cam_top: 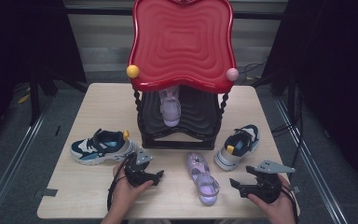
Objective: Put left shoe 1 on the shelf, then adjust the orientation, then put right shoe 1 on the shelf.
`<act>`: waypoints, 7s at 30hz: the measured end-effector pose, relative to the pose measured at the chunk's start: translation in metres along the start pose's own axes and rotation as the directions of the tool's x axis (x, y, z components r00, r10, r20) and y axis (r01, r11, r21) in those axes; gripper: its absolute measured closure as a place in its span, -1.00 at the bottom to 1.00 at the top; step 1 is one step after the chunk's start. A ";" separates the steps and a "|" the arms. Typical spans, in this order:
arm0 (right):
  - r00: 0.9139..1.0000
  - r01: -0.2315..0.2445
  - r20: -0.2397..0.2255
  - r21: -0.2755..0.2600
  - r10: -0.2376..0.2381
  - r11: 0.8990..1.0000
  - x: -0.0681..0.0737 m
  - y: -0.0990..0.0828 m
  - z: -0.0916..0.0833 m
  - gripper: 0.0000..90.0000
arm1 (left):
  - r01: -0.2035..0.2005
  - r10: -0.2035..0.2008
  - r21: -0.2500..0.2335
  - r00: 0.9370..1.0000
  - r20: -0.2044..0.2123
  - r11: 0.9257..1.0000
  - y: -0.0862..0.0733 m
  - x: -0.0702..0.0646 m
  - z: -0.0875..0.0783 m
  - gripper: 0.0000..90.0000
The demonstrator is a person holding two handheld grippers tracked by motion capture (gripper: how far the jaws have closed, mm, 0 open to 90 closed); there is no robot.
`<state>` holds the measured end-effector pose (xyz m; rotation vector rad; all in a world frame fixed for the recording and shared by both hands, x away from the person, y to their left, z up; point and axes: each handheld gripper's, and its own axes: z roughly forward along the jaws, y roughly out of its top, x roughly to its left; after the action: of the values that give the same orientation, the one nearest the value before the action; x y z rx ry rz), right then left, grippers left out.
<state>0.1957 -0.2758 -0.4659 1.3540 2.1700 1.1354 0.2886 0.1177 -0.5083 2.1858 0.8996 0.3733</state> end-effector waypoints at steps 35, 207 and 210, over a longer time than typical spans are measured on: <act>0.993 0.009 -0.120 -0.063 -0.017 0.998 0.036 0.015 0.016 -0.42 | 0.010 -0.010 -0.001 1.000 0.004 1.000 0.000 -0.001 0.001 -0.66; 0.987 0.137 0.137 -0.412 -0.087 0.901 0.076 0.117 0.019 0.84 | 0.008 -0.008 0.005 1.000 -0.004 1.000 0.002 0.000 0.002 -0.66; 0.989 0.108 0.136 -0.425 -0.055 0.899 0.075 0.119 0.022 0.85 | 0.008 -0.008 0.002 1.000 -0.001 1.000 0.002 0.000 0.002 -0.66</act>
<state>0.2441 -0.1739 -0.3784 1.0911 1.7336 1.3619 0.2910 0.1156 -0.5084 2.1831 0.9100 0.3701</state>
